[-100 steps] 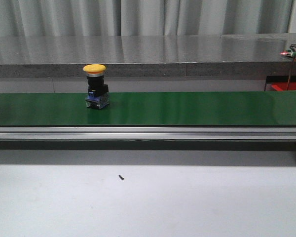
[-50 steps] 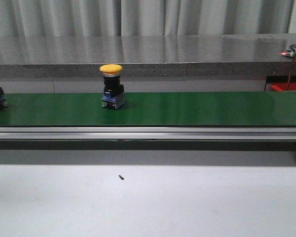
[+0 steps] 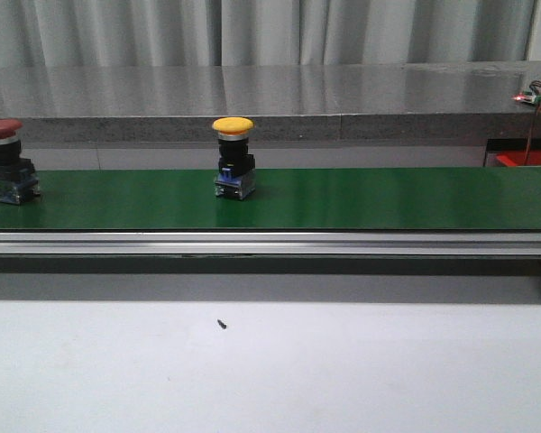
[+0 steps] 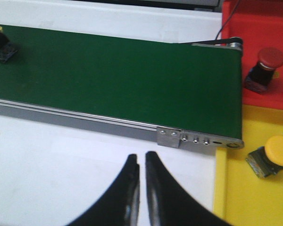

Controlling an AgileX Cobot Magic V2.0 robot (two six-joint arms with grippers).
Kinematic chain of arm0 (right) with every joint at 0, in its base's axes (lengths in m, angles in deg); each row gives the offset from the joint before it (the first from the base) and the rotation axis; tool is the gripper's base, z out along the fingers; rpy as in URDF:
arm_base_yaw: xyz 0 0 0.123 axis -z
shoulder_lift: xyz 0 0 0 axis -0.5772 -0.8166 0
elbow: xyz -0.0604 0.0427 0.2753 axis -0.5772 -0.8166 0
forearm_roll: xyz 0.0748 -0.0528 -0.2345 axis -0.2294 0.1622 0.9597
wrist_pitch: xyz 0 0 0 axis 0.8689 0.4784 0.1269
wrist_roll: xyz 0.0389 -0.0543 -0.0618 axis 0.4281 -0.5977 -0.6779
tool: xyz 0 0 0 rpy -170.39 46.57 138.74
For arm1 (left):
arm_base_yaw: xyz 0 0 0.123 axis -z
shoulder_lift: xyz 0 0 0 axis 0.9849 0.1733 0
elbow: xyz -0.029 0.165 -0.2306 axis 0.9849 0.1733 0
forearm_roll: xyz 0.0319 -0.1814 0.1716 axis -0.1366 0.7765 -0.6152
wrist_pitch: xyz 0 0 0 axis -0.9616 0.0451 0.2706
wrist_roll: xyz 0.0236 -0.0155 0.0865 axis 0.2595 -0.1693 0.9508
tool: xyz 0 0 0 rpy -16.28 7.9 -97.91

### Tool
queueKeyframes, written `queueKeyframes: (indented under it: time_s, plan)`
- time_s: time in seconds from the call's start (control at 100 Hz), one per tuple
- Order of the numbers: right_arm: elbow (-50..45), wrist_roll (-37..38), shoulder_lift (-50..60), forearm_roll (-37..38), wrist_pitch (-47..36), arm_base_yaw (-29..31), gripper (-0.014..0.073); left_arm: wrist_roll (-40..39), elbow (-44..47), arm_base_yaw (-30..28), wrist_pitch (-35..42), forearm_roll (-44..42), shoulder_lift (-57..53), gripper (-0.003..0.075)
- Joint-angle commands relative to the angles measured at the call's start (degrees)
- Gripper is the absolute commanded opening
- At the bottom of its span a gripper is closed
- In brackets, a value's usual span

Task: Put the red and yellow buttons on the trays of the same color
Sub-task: 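Set the red button on the conveyor start and open the left gripper, then lower the right gripper onto the yellow button at the conveyor end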

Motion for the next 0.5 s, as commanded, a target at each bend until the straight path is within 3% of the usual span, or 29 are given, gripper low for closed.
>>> queueKeyframes:
  time_s: [0.0,0.14,0.19,0.49]
  plan:
    - [5.56,-3.03,-4.96,-4.37,-0.32,0.00,0.0279,-0.01,-0.97,0.36,5.18,0.92,-1.67,-0.0019]
    - [12.28,-6.66,-13.02,-9.58,3.43,-0.64,0.0603,-0.01,-0.97,0.36,5.18,0.92,-1.76,-0.0019]
    - [14.83,-6.93,-15.80,-10.23,4.28,-1.54,0.0659,-0.01,-0.97,0.36,5.18,0.92,-1.76,-0.0020]
    - [32.48,-6.97,-34.36,-10.12,7.07,-11.21,0.0664,-0.01,-0.97,0.36,5.18,0.92,-1.76,-0.0020]
